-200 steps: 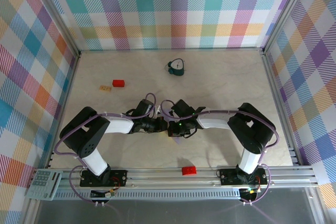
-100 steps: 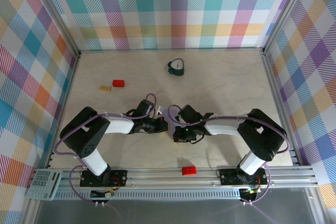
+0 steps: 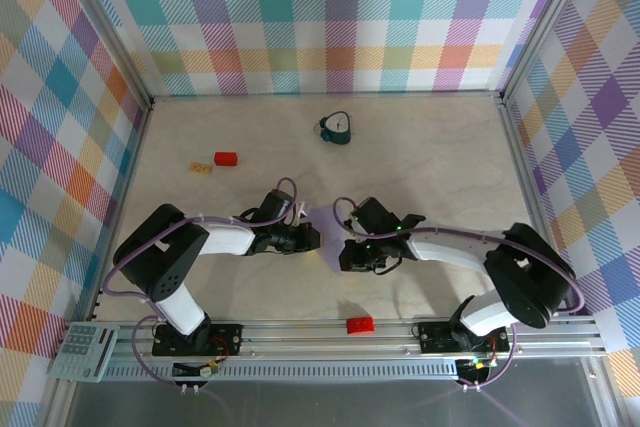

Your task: Fold a paper plane with a square sheet of paper (fold left side to right side)

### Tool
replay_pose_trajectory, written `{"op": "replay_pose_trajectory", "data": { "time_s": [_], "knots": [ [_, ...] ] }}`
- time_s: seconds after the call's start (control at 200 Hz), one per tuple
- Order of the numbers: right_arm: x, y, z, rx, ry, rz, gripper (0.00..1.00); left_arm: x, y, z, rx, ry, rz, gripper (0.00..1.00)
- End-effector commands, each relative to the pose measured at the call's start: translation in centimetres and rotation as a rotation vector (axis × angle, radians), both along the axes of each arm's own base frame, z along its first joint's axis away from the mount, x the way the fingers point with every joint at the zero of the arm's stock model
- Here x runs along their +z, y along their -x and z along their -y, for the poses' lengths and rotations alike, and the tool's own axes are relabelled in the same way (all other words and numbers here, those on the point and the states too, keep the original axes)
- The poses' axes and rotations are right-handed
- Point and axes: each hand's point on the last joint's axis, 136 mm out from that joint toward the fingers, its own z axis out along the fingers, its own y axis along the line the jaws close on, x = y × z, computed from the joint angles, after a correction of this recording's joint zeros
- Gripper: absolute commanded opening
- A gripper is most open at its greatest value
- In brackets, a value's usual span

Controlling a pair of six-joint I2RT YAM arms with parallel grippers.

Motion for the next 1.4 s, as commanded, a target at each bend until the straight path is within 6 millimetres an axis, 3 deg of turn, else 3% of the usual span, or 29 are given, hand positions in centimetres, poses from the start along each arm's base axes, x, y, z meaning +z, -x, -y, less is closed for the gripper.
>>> {"op": "replay_pose_trajectory", "data": {
  "time_s": [0.0,0.225,0.5,0.655,0.96,1.125,1.395],
  "knots": [
    [1.6,-1.4,0.5,0.004,-0.027,0.059,0.19,2.2,-1.1,0.4,0.024,0.025,0.066,0.16],
    [1.7,-4.3,1.0,0.038,-0.013,0.213,0.46,5.7,-3.2,-1.4,0.073,-0.052,0.255,0.25],
    [1.4,-5.9,-1.9,0.116,-0.117,0.252,0.49,8.4,-3.5,-4.3,0.147,-0.101,0.408,0.33],
    [1.1,-6.6,-2.9,0.132,-0.138,0.252,0.43,8.5,-3.4,-5.8,0.182,-0.106,0.411,0.37],
    [1.4,-7.3,-1.5,0.097,-0.093,0.323,0.03,8.5,-4.9,-7.2,0.264,-0.037,0.372,0.41],
    [2.1,-7.3,-0.7,0.079,-0.091,0.348,0.01,8.2,-6.1,-7.0,0.28,0.022,0.294,0.41],
    [2.7,-7.2,0.0,0.061,-0.093,0.366,0.01,7.3,-7.0,-4.4,0.197,0.09,0.195,0.4]
  ]
}}
